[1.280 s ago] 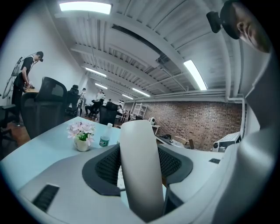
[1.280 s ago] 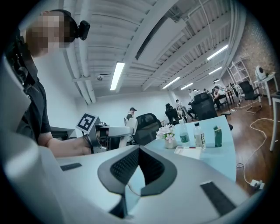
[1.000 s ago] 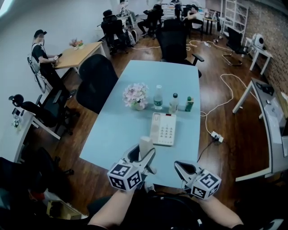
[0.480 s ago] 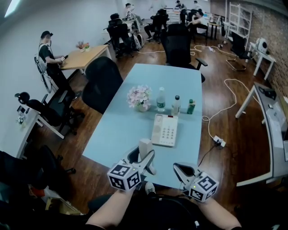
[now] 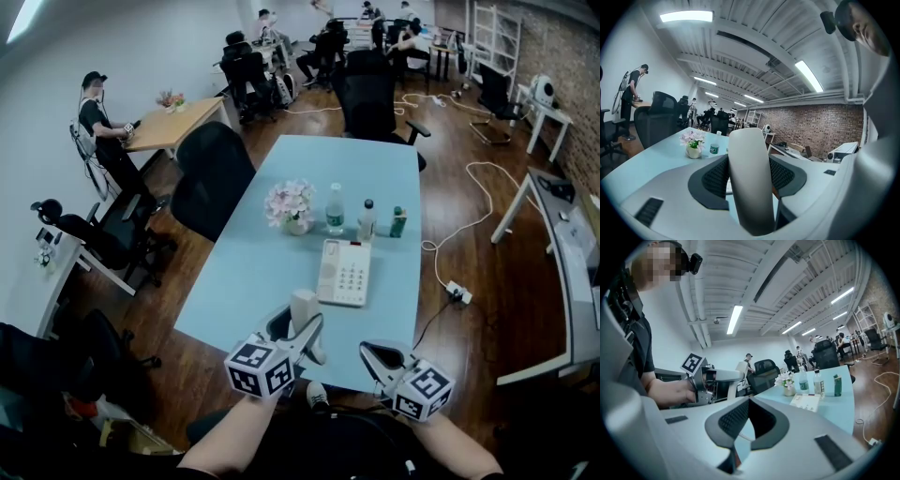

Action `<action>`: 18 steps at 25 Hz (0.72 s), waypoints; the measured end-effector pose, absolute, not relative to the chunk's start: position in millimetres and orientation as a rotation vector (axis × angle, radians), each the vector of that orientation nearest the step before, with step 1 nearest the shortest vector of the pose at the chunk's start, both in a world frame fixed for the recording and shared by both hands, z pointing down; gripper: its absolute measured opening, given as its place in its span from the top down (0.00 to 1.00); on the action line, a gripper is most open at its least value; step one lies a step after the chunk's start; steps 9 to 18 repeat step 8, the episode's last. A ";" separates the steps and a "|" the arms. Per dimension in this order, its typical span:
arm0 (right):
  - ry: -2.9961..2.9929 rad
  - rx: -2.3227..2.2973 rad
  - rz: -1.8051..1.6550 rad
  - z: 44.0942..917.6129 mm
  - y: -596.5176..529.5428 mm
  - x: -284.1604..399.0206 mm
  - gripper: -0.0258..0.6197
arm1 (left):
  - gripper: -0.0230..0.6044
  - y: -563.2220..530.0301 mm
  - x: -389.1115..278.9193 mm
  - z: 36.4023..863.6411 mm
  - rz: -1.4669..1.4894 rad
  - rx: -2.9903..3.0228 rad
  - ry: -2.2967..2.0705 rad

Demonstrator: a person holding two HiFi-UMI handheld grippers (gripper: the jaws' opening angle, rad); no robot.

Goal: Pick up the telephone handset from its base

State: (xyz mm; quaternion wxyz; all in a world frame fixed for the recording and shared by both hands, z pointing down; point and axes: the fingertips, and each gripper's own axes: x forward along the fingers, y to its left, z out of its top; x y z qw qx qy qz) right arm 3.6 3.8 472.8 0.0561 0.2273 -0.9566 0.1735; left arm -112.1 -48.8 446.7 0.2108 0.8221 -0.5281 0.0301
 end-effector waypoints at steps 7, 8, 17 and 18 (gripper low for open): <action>-2.909 0.675 0.524 472.0 2.1 -2.4 0.94 | 0.58 -51.5 -114.8 444.4 0.081 2.291 -1.468; -2.910 0.677 0.523 471.9 1.2 -2.9 0.94 | 0.58 -51.8 -115.6 444.2 0.081 2.291 -1.469; -2.910 0.677 0.523 471.9 1.2 -2.9 0.94 | 0.58 -51.8 -115.6 444.2 0.081 2.291 -1.469; -2.910 0.677 0.523 471.9 1.2 -2.9 0.94 | 0.58 -51.8 -115.6 444.2 0.081 2.291 -1.469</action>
